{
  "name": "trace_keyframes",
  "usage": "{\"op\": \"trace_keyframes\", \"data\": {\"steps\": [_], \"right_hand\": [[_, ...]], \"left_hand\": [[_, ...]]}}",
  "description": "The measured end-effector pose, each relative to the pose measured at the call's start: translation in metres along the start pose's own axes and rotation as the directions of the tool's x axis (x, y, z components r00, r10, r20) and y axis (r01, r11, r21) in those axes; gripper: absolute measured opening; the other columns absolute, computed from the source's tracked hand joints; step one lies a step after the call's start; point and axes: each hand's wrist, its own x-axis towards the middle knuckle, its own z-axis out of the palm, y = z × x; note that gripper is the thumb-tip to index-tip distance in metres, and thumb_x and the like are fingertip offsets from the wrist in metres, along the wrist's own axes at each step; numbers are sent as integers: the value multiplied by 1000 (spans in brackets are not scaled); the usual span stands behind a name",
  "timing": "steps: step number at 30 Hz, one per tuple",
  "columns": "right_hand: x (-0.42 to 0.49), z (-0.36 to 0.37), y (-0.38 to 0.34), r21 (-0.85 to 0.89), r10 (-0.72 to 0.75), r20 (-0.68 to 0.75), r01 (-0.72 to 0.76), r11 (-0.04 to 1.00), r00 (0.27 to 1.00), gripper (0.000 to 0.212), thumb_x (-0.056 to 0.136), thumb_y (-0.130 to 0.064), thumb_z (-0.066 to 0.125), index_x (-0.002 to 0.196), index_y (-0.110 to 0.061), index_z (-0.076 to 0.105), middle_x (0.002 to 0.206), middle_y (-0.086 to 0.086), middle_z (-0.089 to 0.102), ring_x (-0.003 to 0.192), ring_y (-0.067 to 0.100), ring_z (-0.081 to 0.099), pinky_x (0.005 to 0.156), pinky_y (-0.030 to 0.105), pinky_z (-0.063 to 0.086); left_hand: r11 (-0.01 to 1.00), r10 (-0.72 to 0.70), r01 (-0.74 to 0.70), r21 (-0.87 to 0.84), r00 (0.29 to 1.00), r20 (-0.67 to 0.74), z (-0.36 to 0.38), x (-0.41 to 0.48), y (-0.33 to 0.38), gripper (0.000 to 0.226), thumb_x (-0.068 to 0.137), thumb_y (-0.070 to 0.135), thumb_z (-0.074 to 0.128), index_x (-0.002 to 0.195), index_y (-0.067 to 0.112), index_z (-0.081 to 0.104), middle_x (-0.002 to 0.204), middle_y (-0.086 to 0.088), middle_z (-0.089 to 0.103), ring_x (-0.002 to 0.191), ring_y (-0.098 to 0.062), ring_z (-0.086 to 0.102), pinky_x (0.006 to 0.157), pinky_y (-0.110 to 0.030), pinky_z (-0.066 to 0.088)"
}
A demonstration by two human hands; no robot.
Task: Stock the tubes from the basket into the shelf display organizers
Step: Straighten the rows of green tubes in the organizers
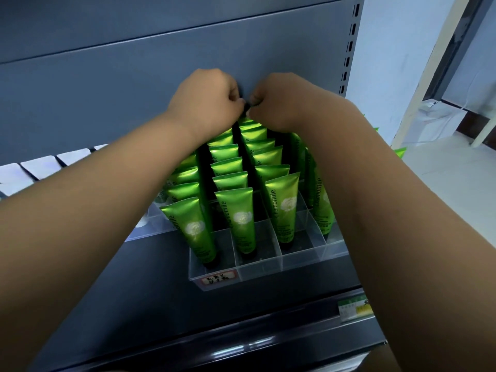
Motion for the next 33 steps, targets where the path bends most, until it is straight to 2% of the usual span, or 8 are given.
{"op": "trace_keyframes", "data": {"steps": [3,7,11,15,19,23,27,33], "right_hand": [[-10,-3,-1,25,10,-15,-10,1000,1000,34,96,-49,52,105,-18,64,96,6,55,101,28,56,79,32,42],[-43,-7,-2,38,5,-108,-1,999,994,53,95,-61,40,119,-18,58,123,11,59,118,34,55,97,48,48],[-89,-14,1,48,20,-221,-10,999,975,61,101,-57,38,143,-15,49,144,9,53,136,31,46,107,45,43],[-133,-16,15,68,49,-214,-36,997,976,67,103,-57,37,155,-15,36,159,4,39,150,24,28,119,44,31],[-168,-21,33,92,65,-178,-49,995,982,66,103,-56,38,155,-16,37,160,3,36,149,23,30,117,42,33],[-182,-28,48,105,79,-182,-60,993,980,52,104,-48,44,145,-16,48,148,4,48,135,25,46,106,43,44],[-182,-27,57,59,75,-164,-67,996,984,38,100,-36,51,128,-12,58,132,7,57,118,29,56,97,47,51],[-179,-25,59,64,21,-176,-10,998,984,43,98,-29,56,140,-20,58,139,3,59,125,24,55,102,39,48]], "left_hand": [[994,-87,89,66,995,-44,-11,-17,2,43,97,51,50,98,14,71,95,-17,71,96,-40,63,71,-40,49],[983,-153,159,96,986,-68,-23,-45,15,56,99,62,36,99,14,65,103,-16,68,102,-40,61,71,-40,44],[985,-156,162,65,985,-78,-34,-78,39,57,101,60,34,99,11,63,109,-18,65,110,-39,56,84,-43,46],[977,-209,210,18,976,-65,-41,-108,64,58,102,60,32,105,10,62,115,-18,64,119,-38,53,98,-47,46],[981,-190,188,-38,981,-48,-40,-132,88,61,103,60,31,128,13,62,136,-16,61,138,-37,45,111,-48,39],[990,-75,67,-126,995,-58,-39,-147,102,52,104,53,41,137,18,60,143,-7,59,145,-30,40,117,-44,33],[978,-12,-7,-207,996,-93,-32,-147,105,50,101,51,48,135,17,63,139,-6,62,144,-28,42,118,-43,34],[984,73,-85,-160,994,-79,-21,-131,125,40,96,45,61,125,20,68,131,-3,67,140,-27,45,115,-45,37]]}}
